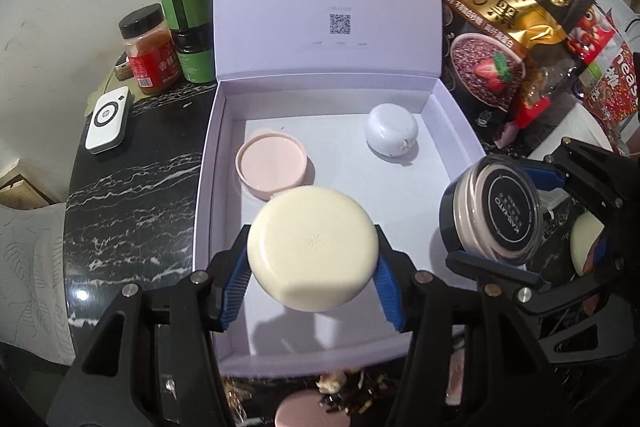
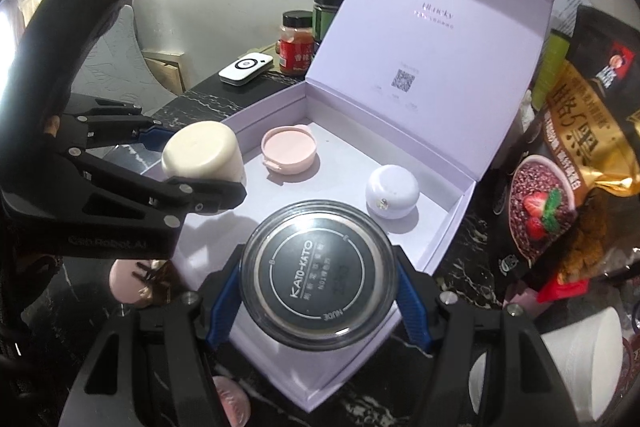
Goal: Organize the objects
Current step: 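Carry the cream jar with the left tool while the right tool carries the clear-lidded jar into the lavender box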
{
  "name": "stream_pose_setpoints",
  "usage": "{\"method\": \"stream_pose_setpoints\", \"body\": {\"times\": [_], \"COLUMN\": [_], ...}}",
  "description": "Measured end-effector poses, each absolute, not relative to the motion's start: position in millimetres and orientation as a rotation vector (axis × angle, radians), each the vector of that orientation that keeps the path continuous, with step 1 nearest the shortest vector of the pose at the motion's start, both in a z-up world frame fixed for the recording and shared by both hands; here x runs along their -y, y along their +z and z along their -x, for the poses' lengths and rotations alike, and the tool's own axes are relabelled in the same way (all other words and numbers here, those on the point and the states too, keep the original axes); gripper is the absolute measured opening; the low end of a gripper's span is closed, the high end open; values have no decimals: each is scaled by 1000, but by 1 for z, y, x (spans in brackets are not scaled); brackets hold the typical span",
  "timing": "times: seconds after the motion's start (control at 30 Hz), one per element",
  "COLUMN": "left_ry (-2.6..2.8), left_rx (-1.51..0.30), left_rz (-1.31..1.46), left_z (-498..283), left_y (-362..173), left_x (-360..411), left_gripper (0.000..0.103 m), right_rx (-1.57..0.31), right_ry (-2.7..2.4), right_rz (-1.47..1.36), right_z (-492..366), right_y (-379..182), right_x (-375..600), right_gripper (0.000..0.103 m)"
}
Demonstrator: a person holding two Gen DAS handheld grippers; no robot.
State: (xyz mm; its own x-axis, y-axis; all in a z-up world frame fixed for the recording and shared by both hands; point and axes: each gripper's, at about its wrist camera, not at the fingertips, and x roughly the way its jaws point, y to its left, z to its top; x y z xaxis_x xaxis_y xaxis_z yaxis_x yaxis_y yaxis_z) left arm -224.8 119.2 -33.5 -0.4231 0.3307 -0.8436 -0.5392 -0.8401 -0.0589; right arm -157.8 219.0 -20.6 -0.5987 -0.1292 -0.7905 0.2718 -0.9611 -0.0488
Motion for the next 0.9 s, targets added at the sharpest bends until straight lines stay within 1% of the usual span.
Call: {"method": "stream_pose_setpoints", "body": {"times": [0.7,0.9], "left_ry": [2236,2243], "left_rx": [-311,-299], "left_rz": [1286,1289], "left_z": [287,298], "left_y": [-56,-59], "left_x": [-138,-138], "left_gripper": [53,53], "right_rx": [-172,-175], "right_ry": [-2592,-2598], "right_rz": [-1391,-1391], "right_z": [211,216], "right_y": [-57,-58], "right_x": [-239,-240], "right_gripper": [69,69]}}
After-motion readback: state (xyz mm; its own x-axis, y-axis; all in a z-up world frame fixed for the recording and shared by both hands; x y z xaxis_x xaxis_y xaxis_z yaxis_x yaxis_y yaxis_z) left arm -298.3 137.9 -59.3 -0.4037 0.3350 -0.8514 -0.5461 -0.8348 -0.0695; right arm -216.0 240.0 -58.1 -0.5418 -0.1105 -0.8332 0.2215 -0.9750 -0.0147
